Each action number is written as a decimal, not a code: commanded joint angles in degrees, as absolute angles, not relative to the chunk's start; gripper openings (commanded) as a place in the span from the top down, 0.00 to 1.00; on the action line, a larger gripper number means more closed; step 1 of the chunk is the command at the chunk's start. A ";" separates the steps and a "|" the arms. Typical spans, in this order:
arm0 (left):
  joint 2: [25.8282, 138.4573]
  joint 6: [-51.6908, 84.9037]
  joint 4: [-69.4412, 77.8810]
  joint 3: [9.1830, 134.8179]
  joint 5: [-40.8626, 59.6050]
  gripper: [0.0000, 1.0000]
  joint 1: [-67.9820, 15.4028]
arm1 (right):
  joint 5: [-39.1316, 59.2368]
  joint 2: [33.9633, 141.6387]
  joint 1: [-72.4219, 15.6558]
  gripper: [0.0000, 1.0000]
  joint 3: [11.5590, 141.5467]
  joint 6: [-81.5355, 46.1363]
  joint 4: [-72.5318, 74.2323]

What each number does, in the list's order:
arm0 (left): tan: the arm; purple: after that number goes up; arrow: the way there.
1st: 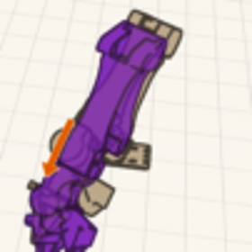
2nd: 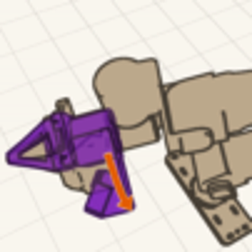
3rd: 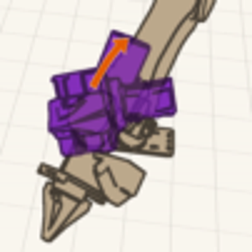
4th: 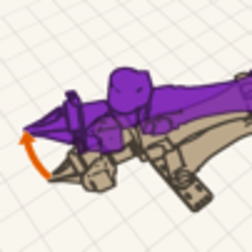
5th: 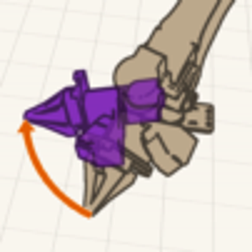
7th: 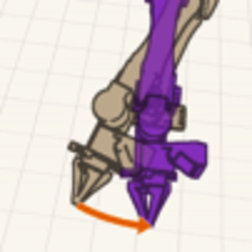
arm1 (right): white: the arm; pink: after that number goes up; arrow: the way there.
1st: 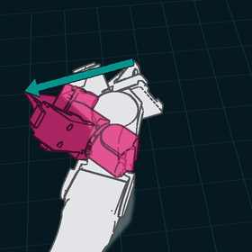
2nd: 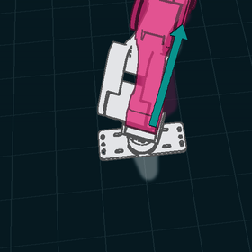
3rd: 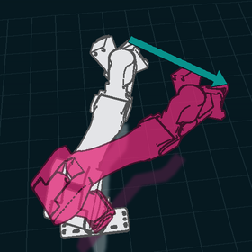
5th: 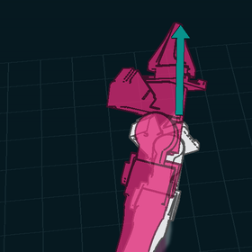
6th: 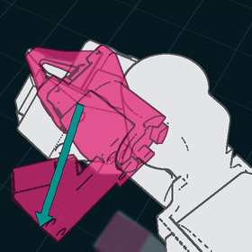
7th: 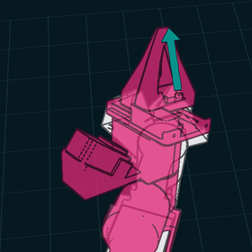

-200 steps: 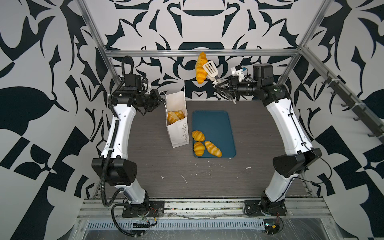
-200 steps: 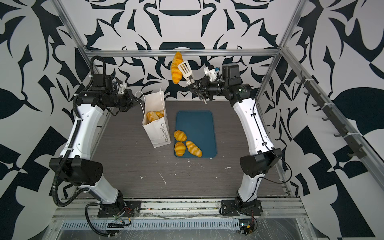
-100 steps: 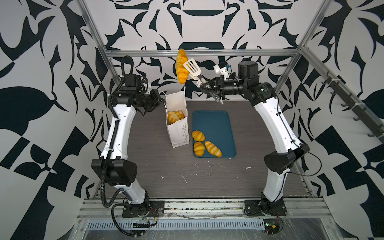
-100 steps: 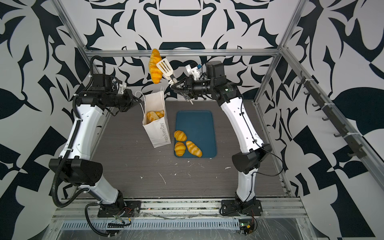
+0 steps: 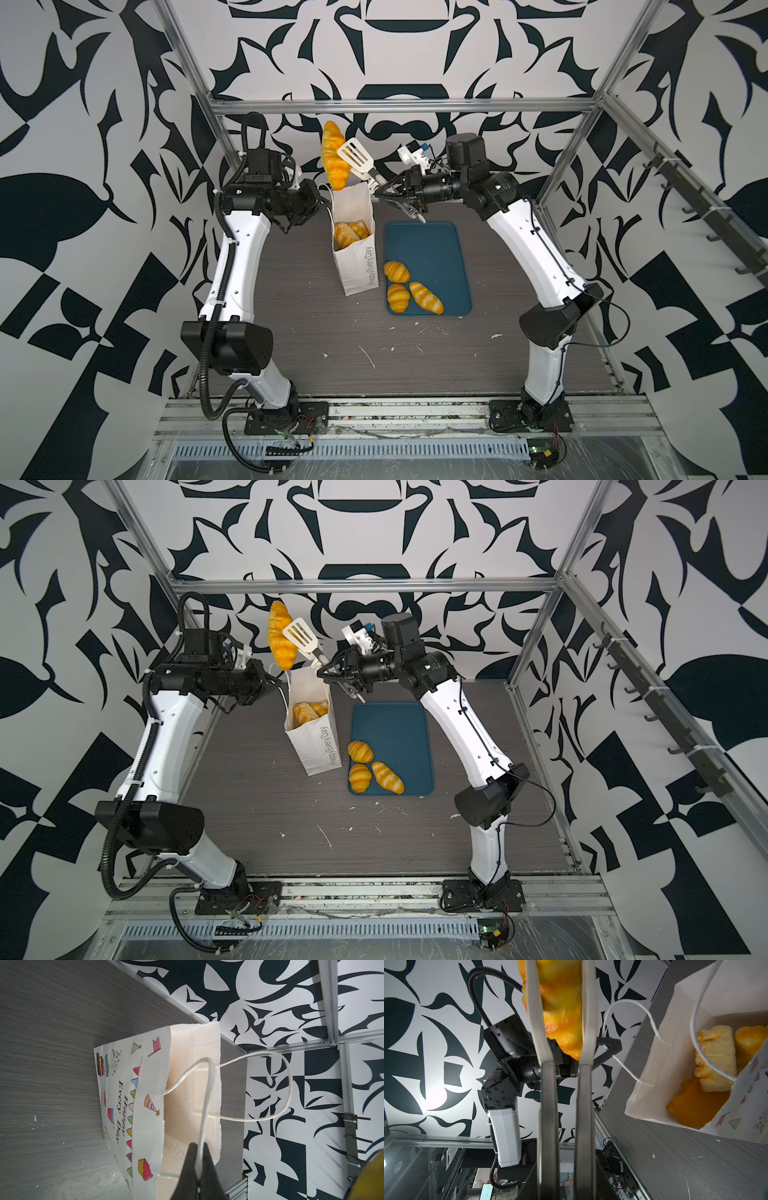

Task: Place the fake bread into the paper bag
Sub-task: 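Carry the croissant in the tongs over the bag opening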

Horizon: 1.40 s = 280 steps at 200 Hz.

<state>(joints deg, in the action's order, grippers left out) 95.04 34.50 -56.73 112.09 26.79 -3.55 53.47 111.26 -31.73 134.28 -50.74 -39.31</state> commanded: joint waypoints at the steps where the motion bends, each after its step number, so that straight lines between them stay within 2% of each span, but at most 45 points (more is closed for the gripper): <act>1: 93.14 33.93 -57.82 111.50 26.72 1.00 -3.70 | 54.47 107.49 -31.99 0.69 132.32 -48.96 -34.66; 103: 92.86 33.93 -57.88 110.91 26.37 1.00 -3.60 | 54.05 104.60 -31.92 0.69 121.66 -47.29 -34.02; 280: 92.29 33.71 -57.48 109.84 26.43 1.00 -3.43 | 49.03 104.32 -30.69 0.69 117.32 -41.19 -43.32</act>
<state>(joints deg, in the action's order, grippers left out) 94.17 34.44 -56.62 110.34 26.57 -3.55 49.47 107.18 -31.07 116.79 -44.23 -43.92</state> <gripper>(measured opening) 0.052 0.313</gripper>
